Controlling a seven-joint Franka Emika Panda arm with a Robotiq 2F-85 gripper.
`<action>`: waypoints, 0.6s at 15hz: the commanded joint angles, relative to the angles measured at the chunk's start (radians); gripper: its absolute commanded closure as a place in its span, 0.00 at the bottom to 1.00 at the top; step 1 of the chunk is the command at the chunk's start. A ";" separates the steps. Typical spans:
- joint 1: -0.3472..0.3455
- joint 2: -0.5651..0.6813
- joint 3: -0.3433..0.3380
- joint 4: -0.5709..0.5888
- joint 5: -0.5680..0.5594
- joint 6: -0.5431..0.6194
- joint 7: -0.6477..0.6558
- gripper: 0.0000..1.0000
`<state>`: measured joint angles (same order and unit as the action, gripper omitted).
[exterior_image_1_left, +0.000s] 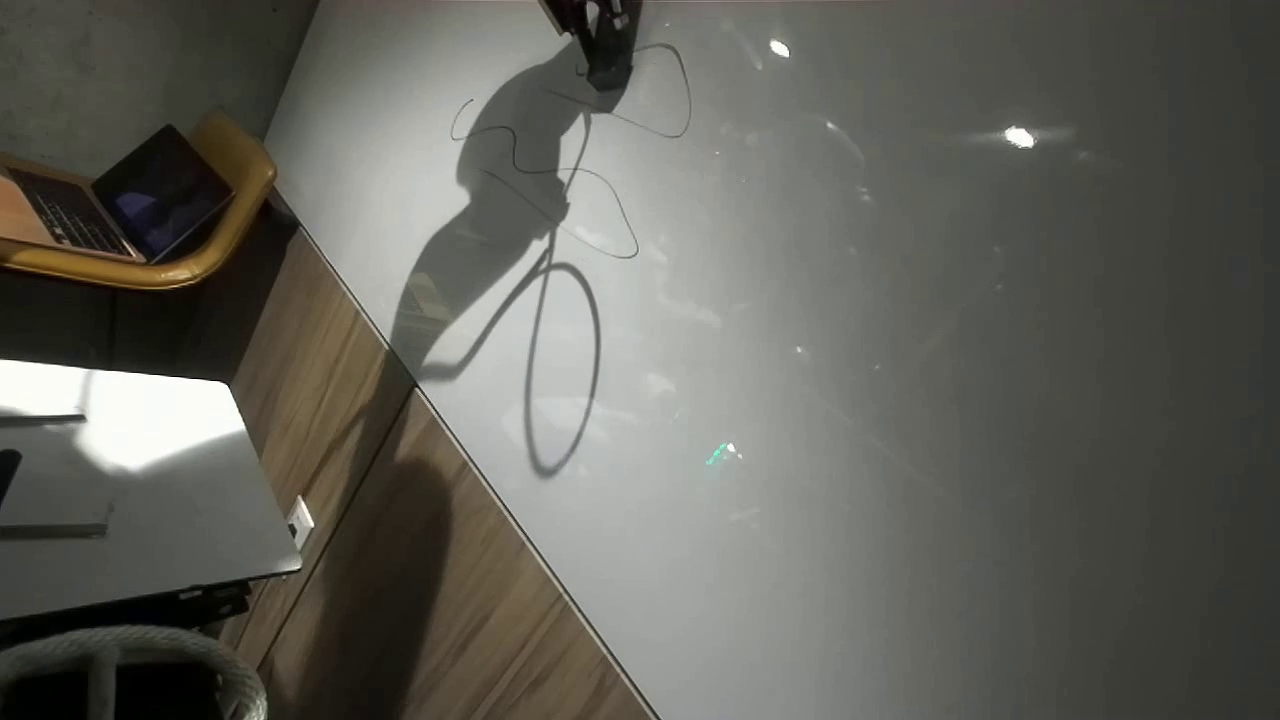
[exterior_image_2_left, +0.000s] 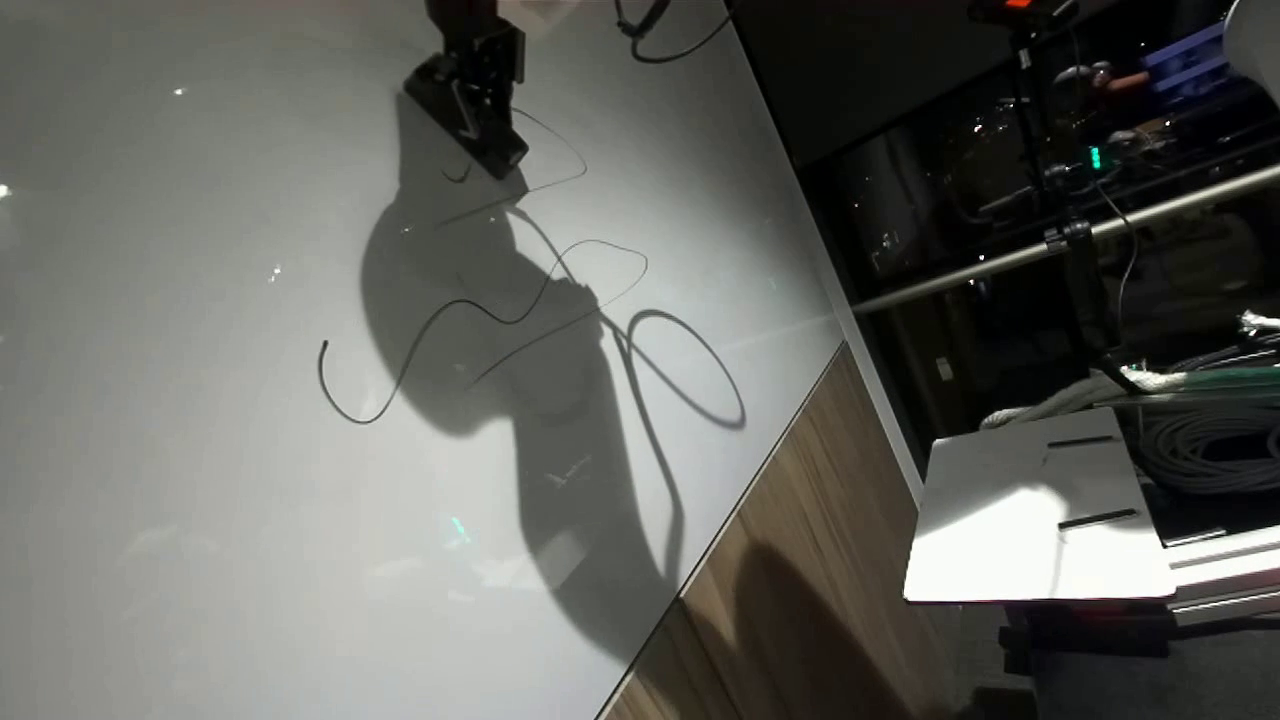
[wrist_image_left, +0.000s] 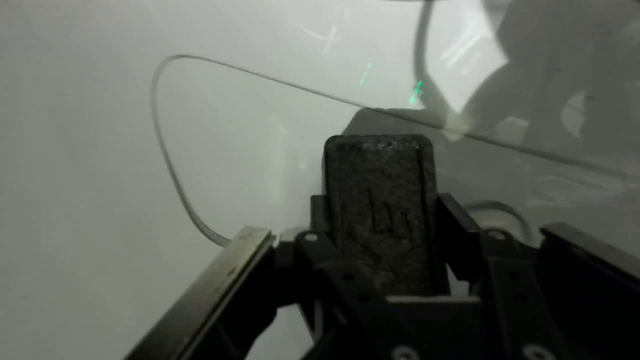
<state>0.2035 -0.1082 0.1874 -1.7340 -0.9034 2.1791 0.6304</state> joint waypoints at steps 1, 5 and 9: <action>-0.099 -0.085 -0.075 -0.134 -0.013 0.103 0.007 0.71; -0.201 -0.132 -0.159 -0.248 -0.007 0.248 -0.012 0.71; -0.262 -0.129 -0.198 -0.267 0.028 0.346 -0.022 0.71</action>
<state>-0.0321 -0.2262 0.0063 -1.9911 -0.9020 2.4601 0.6249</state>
